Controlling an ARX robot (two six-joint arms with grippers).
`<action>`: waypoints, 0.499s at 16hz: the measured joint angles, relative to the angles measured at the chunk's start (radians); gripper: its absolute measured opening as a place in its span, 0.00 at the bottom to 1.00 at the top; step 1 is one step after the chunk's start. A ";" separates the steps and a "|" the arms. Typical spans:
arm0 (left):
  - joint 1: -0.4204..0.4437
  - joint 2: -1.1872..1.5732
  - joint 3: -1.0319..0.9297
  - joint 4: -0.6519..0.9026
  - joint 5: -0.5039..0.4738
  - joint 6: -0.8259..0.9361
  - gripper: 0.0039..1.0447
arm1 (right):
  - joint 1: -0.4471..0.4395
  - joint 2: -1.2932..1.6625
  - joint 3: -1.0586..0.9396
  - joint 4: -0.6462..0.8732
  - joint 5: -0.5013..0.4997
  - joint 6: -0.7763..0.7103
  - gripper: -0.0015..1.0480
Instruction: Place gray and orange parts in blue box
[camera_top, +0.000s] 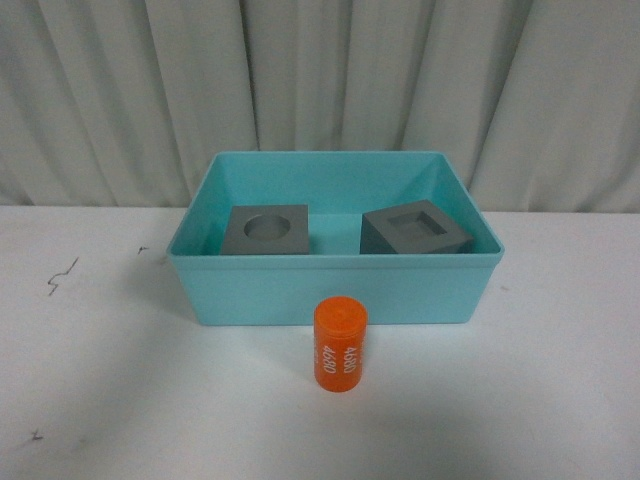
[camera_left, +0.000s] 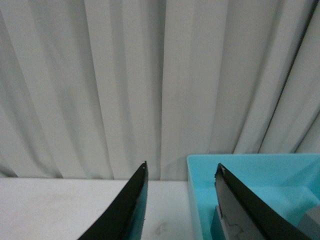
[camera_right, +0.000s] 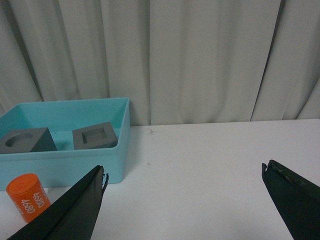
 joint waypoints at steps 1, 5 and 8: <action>0.013 -0.032 -0.065 0.006 0.026 0.000 0.29 | 0.000 0.000 0.000 0.000 0.000 0.000 0.94; 0.065 -0.148 -0.212 0.028 0.081 -0.001 0.02 | 0.000 0.000 0.000 0.000 0.000 0.000 0.94; 0.105 -0.257 -0.311 0.014 0.120 -0.003 0.01 | 0.000 0.000 0.000 0.000 0.000 0.000 0.94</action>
